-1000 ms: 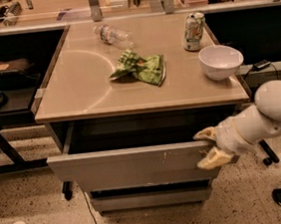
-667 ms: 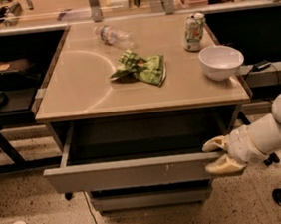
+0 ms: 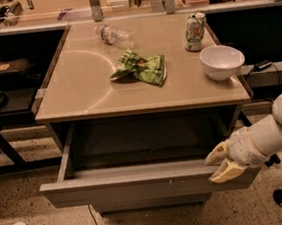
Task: Open top drawer
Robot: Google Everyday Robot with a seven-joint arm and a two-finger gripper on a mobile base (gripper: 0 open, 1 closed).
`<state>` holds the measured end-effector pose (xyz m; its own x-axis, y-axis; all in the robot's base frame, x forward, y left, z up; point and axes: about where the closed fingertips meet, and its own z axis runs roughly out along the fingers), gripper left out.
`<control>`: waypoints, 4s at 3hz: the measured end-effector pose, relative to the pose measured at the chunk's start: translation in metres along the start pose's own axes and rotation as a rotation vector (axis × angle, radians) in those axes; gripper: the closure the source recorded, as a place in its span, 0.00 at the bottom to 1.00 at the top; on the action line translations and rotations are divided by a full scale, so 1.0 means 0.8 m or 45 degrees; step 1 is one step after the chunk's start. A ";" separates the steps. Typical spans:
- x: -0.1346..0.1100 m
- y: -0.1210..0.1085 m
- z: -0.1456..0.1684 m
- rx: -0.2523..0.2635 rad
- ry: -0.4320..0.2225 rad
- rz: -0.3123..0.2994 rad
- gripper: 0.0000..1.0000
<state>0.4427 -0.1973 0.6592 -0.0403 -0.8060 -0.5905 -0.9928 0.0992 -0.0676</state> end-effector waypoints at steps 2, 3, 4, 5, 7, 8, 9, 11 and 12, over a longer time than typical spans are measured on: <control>0.003 0.004 0.001 -0.020 -0.025 0.009 0.39; 0.014 0.065 -0.008 -0.078 -0.071 0.004 0.43; 0.015 0.081 -0.011 -0.088 -0.082 0.002 0.65; 0.017 0.106 -0.018 -0.087 -0.091 -0.001 0.88; 0.016 0.106 -0.018 -0.087 -0.092 -0.001 0.82; 0.016 0.106 -0.018 -0.087 -0.092 -0.001 0.59; 0.016 0.106 -0.018 -0.087 -0.092 -0.001 0.36; 0.016 0.106 -0.018 -0.087 -0.092 -0.001 0.00; 0.016 0.106 -0.018 -0.087 -0.092 -0.001 0.00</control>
Offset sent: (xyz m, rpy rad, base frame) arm -0.0102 -0.0068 -0.0045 0.0636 0.0438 0.0083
